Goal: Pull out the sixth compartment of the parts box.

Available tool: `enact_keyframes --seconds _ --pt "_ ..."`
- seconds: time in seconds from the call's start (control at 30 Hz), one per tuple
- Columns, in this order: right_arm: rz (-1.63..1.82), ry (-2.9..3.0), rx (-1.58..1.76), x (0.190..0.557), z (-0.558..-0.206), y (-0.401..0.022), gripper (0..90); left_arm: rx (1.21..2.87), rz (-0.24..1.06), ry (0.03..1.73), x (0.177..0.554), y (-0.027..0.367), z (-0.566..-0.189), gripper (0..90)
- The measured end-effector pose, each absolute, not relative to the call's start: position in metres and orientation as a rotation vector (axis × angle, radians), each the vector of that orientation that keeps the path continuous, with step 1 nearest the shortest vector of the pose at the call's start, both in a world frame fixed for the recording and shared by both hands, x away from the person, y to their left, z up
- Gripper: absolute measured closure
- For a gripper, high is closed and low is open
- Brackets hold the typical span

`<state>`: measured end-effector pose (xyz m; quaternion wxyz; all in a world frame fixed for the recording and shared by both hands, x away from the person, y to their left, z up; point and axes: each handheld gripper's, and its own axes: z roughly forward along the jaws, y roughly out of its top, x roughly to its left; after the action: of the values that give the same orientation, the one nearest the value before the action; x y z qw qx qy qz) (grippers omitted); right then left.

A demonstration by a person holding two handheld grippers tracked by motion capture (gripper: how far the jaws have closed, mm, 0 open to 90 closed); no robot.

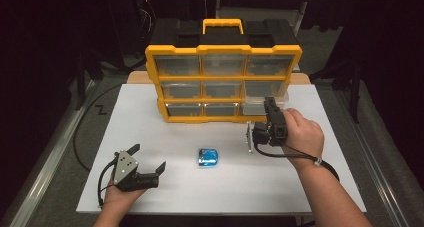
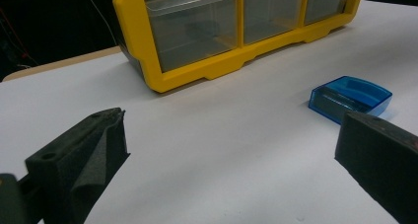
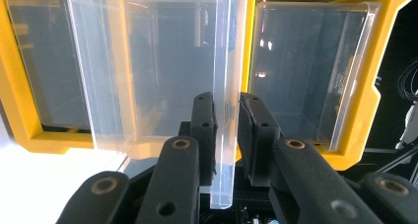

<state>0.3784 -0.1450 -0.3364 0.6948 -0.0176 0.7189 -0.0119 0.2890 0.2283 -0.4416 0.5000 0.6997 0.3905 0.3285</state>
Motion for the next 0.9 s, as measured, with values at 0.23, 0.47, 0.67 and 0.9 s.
enact_keyframes --seconds 0.23,0.47,0.67,0.9 --pt "-0.017 1.597 -0.038 0.373 -0.339 -0.147 80.1 1.699 0.795 0.941 0.289 0.228 -0.442 0.4" --pt "-0.015 1.59 -0.049 0.368 -0.338 -0.146 80.2 1.698 0.795 0.944 0.289 0.228 -0.442 0.4" --pt "-0.017 1.587 -0.05 0.364 -0.337 -0.146 80.3 1.696 0.795 0.943 0.289 0.228 -0.442 0.3" --pt "-0.01 1.578 -0.054 0.363 -0.341 -0.147 80.1 1.696 0.793 0.944 0.29 0.228 -0.442 0.4"
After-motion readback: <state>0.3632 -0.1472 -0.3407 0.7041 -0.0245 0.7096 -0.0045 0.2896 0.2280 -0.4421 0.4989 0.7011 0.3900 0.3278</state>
